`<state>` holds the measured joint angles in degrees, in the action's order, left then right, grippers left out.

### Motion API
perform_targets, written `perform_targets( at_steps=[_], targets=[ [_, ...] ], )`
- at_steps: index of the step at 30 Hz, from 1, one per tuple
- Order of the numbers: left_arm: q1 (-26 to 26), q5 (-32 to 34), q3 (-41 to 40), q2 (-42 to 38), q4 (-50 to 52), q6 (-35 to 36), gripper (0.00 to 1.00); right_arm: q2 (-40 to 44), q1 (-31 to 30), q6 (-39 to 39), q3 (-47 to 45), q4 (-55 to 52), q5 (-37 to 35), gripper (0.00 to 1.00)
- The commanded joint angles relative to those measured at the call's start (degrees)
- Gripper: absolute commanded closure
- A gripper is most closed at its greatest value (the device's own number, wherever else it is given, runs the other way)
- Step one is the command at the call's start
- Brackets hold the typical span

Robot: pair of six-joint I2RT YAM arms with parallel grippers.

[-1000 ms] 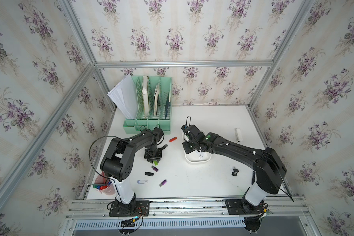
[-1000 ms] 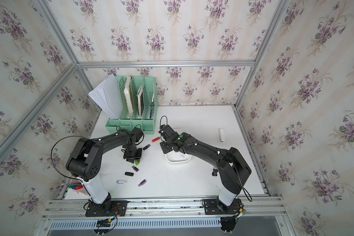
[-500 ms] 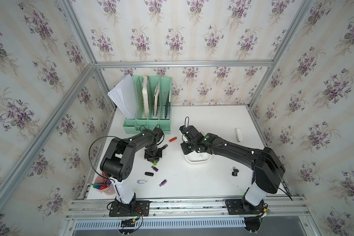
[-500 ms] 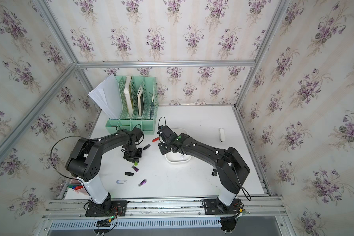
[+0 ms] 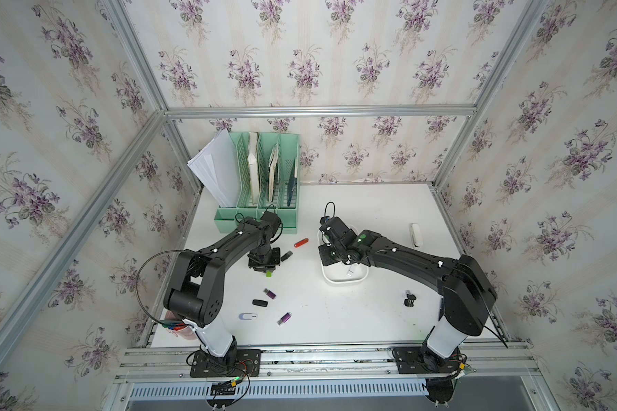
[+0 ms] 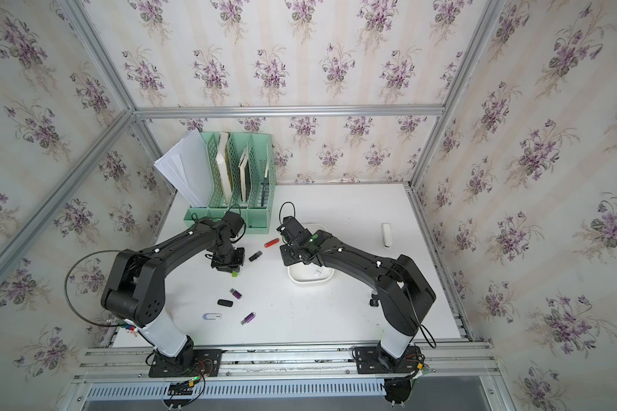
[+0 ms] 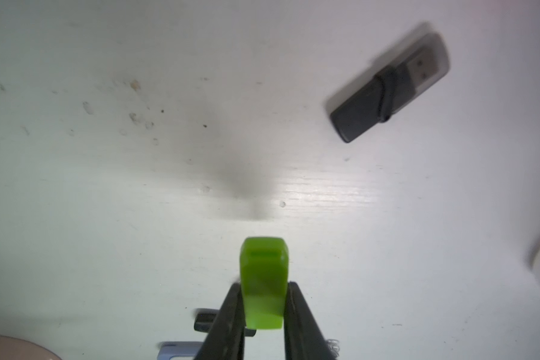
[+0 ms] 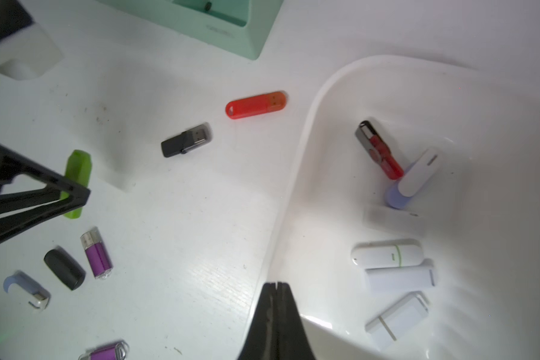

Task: Put the usb flash drive into the storage box
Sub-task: Adjust the storage box at the center of the board.

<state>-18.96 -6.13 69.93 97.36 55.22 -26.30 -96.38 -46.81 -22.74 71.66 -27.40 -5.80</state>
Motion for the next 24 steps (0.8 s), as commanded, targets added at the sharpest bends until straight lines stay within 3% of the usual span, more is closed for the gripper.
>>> perform_targets(
  at_steps=[1, 6, 13, 24],
  targets=[
    [-0.5, -1.3, 4.2, -1.0, 4.5, 0.7, 0.75, 2.4, 2.7, -3.0, -1.2, -1.1, -3.8, 0.99],
    [-3.1, -2.6, 12.6, 0.3, 7.9, 0.2, 0.74, 5.2, 10.6, -3.1, -4.7, -2.7, -4.6, 0.99],
    [-8.6, -3.6, 24.4, 6.7, 10.3, -1.2, 0.74, 6.9, 23.8, -2.9, -13.1, -3.1, 1.6, 1.00],
    [-14.2, -3.5, 40.3, 17.6, 13.5, -2.3, 0.73, 5.6, 23.7, -4.2, -19.1, 4.0, 11.7, 1.00]
  ],
)
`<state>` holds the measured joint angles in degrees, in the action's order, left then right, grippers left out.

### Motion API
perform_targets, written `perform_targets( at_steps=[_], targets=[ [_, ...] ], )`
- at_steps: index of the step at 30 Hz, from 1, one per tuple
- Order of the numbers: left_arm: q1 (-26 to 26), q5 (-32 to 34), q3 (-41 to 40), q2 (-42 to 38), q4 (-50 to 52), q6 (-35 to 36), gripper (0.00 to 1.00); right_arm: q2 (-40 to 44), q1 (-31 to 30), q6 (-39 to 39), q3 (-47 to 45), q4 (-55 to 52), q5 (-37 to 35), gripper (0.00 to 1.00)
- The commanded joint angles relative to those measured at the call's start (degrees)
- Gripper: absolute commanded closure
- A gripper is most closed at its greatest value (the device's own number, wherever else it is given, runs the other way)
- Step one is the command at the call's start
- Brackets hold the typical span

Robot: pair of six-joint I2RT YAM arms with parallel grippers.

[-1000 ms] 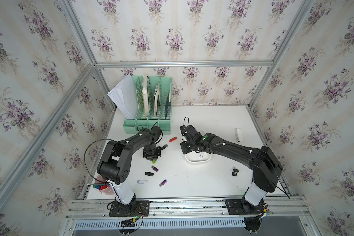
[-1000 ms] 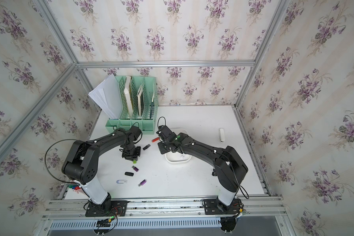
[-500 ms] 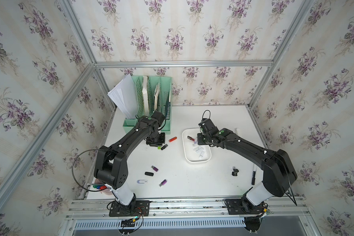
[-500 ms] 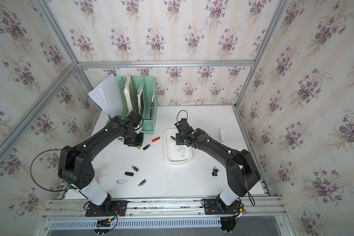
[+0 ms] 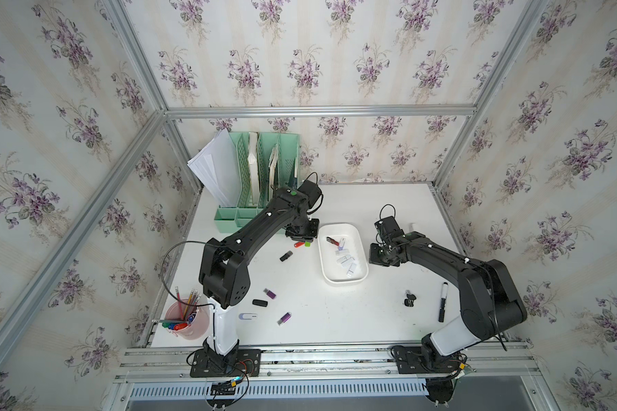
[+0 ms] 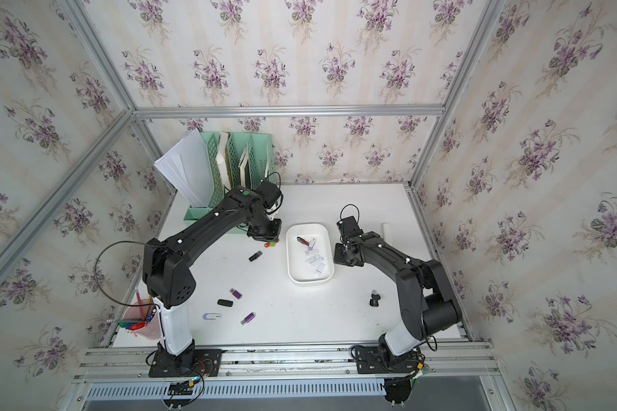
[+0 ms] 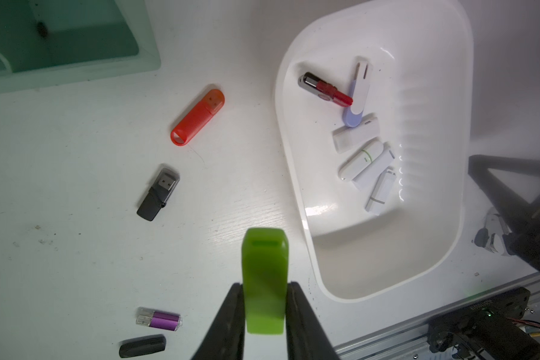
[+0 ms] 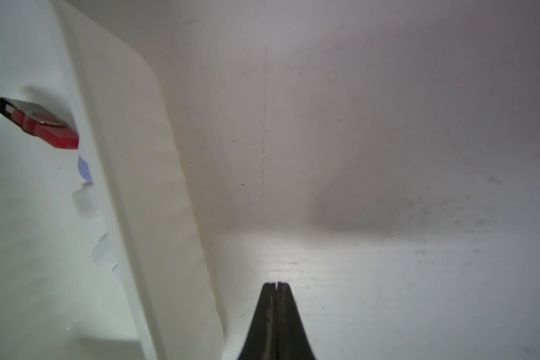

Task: Put the usb flash drive into the storage box
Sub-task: Adjust the storage box at the center of the board, then pick up the USB flash from the center of the board.

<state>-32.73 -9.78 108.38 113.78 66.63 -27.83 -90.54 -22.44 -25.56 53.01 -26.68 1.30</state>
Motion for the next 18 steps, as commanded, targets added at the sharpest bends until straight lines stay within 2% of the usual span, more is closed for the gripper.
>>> perform_targets(
  at_steps=[1, 10, 13, 18],
  targets=[
    [-0.8, 0.1, 2.6, 1.8, 2.1, -0.8, 0.73, -0.4, -1.3, -1.8, -0.6, 4.0, 5.4, 1.00],
    [-3.2, 0.0, 7.4, 7.7, 2.8, -0.9, 0.72, -0.8, -3.6, -3.7, -0.5, 7.1, 12.3, 1.00],
    [-3.7, 0.1, 8.4, 9.8, 2.6, -0.8, 0.72, 0.6, -3.2, -3.4, -0.6, 4.2, 7.4, 1.00],
    [-5.2, 0.3, 11.7, 13.8, 3.3, -0.5, 0.71, 4.7, -0.8, -3.2, -2.6, 2.6, 4.9, 1.00]
  ],
)
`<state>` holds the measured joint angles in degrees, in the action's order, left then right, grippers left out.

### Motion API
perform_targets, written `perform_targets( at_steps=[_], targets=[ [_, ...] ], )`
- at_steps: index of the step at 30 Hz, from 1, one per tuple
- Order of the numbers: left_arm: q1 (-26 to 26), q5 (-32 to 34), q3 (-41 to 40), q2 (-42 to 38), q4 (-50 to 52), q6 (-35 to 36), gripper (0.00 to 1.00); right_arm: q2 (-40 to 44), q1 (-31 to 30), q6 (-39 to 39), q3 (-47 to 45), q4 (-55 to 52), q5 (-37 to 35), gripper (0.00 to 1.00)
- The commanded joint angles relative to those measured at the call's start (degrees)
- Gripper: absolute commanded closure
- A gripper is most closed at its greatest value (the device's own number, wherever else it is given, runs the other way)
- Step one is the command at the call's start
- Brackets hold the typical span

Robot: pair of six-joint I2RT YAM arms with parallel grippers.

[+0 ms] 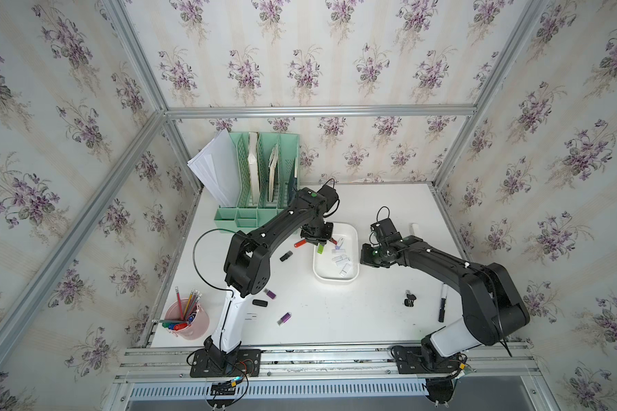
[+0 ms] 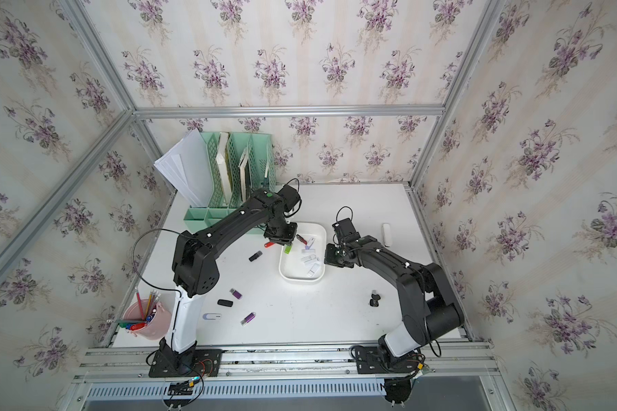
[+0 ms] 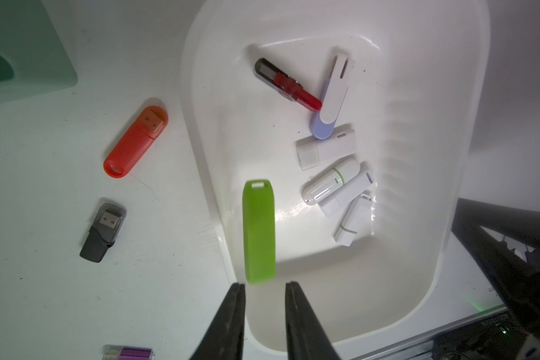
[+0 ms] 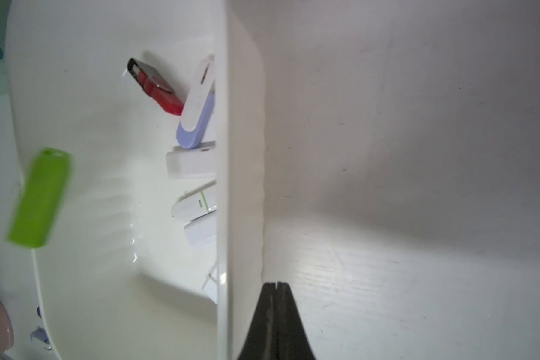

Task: Put the usb flash drive into the storage box
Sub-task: Pick up the USB flash from the center of the board.

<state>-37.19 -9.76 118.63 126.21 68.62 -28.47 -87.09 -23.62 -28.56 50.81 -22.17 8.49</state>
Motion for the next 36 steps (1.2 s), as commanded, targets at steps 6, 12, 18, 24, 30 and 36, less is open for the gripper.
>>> perform_targets(
  at_steps=[6, 12, 18, 24, 30, 36],
  targets=[
    [-2.3, 0.4, 5.5, 6.0, 2.3, -0.2, 0.71, 3.0, 0.6, 0.2, -1.0, -2.9, -3.0, 1.00],
    [-1.6, 1.8, 4.4, 3.1, 2.7, -0.4, 0.62, 5.5, 0.4, 1.6, 0.7, -4.3, -4.1, 1.00],
    [5.1, 3.2, -12.9, -11.5, -0.7, -0.1, 0.37, 9.0, -5.5, 3.3, 5.1, -6.9, -5.7, 0.93],
    [13.2, 3.9, -31.7, -22.2, -7.8, 6.9, 0.22, 6.7, -12.7, 1.1, 8.1, -6.0, -4.6, 0.66],
    [13.6, 4.8, -35.0, -18.7, -13.6, 16.1, 0.19, 4.2, -13.4, 1.0, 10.4, -6.4, -4.7, 0.57],
    [13.8, 7.0, -33.7, -15.0, -16.2, 19.9, 0.23, 3.7, -13.4, 1.5, 11.4, -7.8, -5.6, 0.57]
  ],
)
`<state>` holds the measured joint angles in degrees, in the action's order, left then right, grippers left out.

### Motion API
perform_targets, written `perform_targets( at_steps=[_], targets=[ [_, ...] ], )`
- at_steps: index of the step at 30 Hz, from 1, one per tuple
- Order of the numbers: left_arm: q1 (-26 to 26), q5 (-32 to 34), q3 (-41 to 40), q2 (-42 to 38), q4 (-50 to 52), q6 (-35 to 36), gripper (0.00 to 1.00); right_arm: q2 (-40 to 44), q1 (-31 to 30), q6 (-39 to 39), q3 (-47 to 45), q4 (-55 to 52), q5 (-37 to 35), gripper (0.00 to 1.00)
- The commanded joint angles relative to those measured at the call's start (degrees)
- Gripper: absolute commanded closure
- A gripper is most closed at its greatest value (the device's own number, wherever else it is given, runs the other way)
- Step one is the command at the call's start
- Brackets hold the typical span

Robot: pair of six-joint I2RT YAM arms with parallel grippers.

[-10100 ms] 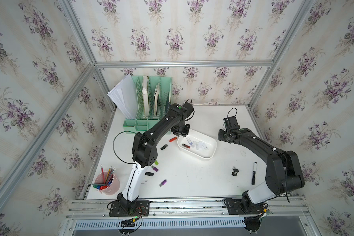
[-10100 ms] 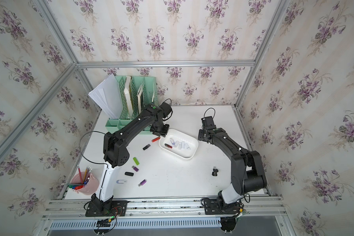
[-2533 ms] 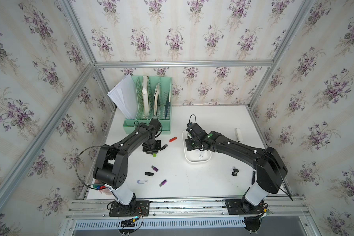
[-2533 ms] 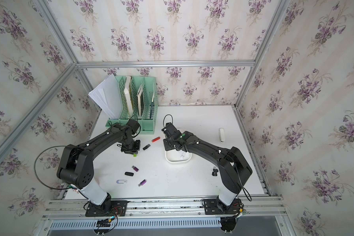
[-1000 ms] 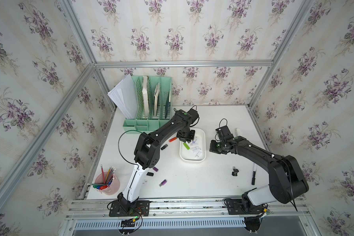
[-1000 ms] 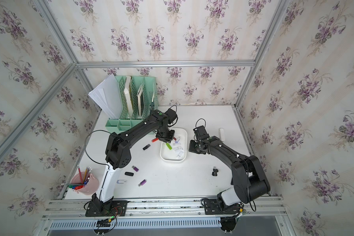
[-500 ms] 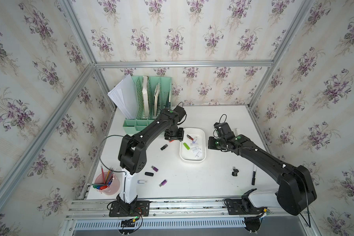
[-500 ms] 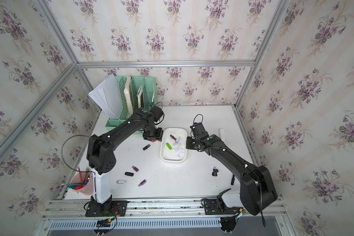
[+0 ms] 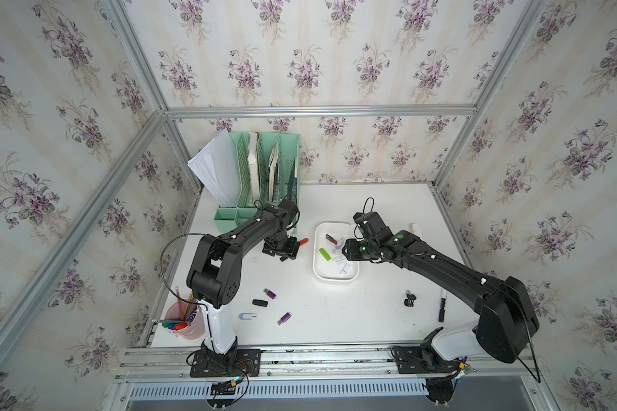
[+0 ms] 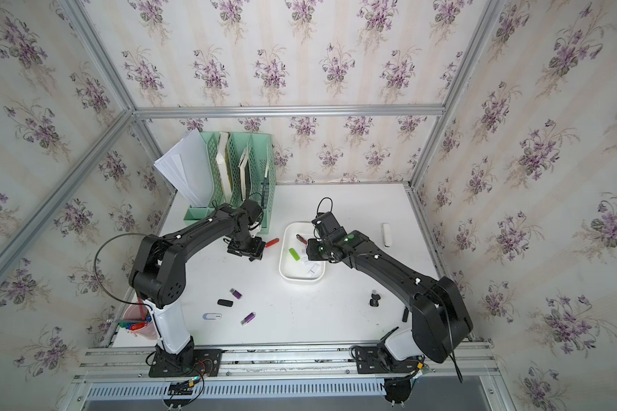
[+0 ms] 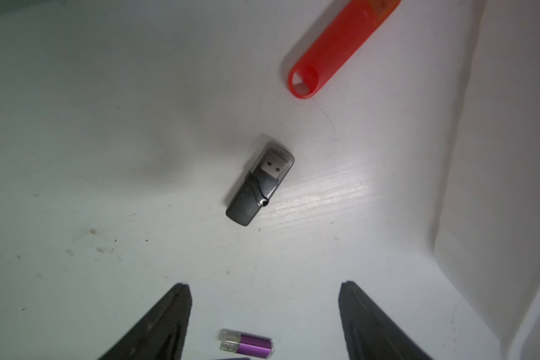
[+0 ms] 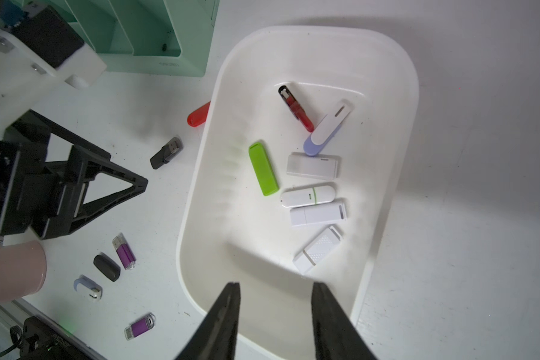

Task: Put the usb flash drive into the storage box
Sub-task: Pick up the USB flash from the center of the board.

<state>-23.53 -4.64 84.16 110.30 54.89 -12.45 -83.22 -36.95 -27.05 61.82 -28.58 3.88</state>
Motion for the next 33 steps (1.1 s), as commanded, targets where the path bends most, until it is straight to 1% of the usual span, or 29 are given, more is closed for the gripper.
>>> perform_targets(
  at_steps=[1, 9, 12, 24, 29, 30, 33],
  targets=[
    [0.2, 2.1, 1.1, 1.5, -2.6, 4.5, 0.23, -0.2, -0.1, 0.0, 0.4, -1.4, -1.0, 0.57],
    [0.5, 1.4, 4.4, 6.1, -2.0, 6.8, 0.28, -1.5, -0.1, 0.2, 0.3, -1.0, -0.9, 0.57],
    [0.5, 1.8, 4.2, 7.1, -2.4, 7.1, 0.29, -1.8, -0.1, 0.3, 0.5, -1.0, -0.9, 0.58],
    [0.4, 2.6, 4.8, 10.1, -2.5, 7.4, 0.42, -2.2, 0.0, 0.7, 0.6, -1.0, -0.7, 0.60],
    [0.0, 2.9, 4.6, 10.3, -2.8, 7.5, 0.44, -2.2, 0.0, 0.7, 0.5, -0.8, -0.5, 0.61],
    [-0.2, 3.0, 4.5, 10.5, -2.8, 7.5, 0.48, -2.2, -0.1, 0.7, 0.4, -0.7, -0.5, 0.62],
    [-0.5, 3.0, 4.6, 10.8, -2.8, 7.4, 0.52, -2.2, 0.0, 0.6, 0.3, -0.6, -0.5, 0.62]
  ],
)
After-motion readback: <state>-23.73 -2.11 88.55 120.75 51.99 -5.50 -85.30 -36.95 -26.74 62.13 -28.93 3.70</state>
